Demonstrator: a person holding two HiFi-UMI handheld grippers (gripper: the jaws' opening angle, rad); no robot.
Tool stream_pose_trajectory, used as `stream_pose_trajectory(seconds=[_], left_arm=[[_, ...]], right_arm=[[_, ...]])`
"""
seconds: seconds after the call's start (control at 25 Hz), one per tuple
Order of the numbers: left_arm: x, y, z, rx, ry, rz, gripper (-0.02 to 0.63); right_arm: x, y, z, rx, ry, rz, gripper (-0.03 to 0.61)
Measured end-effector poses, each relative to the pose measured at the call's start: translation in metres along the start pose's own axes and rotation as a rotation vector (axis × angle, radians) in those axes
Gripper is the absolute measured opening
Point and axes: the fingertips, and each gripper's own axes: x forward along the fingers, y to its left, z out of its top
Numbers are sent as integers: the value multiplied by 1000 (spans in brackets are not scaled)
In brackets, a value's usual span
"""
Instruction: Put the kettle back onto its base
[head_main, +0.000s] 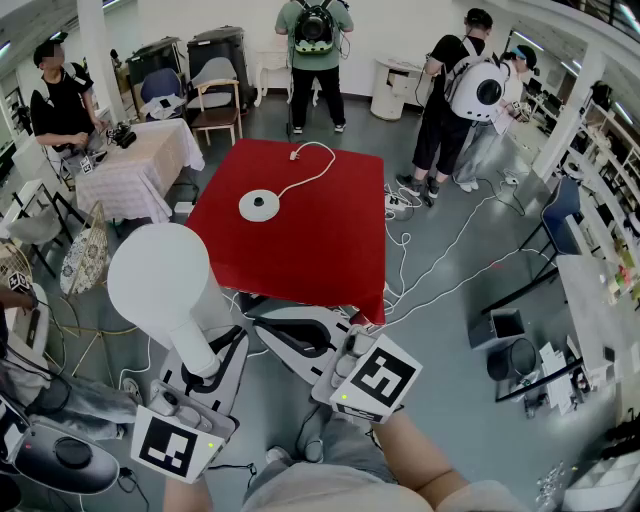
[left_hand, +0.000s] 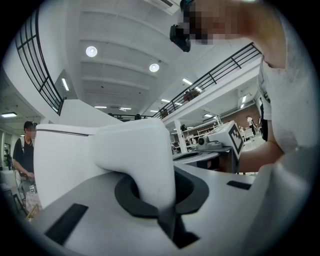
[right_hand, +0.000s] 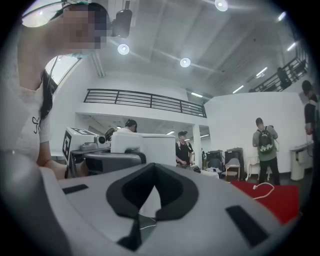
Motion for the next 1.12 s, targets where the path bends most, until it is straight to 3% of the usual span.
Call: stream_pose_trajectory(seconds=[0.6,1.12], left_arm=[[-12,0,-5,-4,-5,-26,26],[55,10,5,6,-53,105,26]], right_arm=[[-6,11,-2,-1,4,-53,8],[-31,-69,0,36,-3,30,8]])
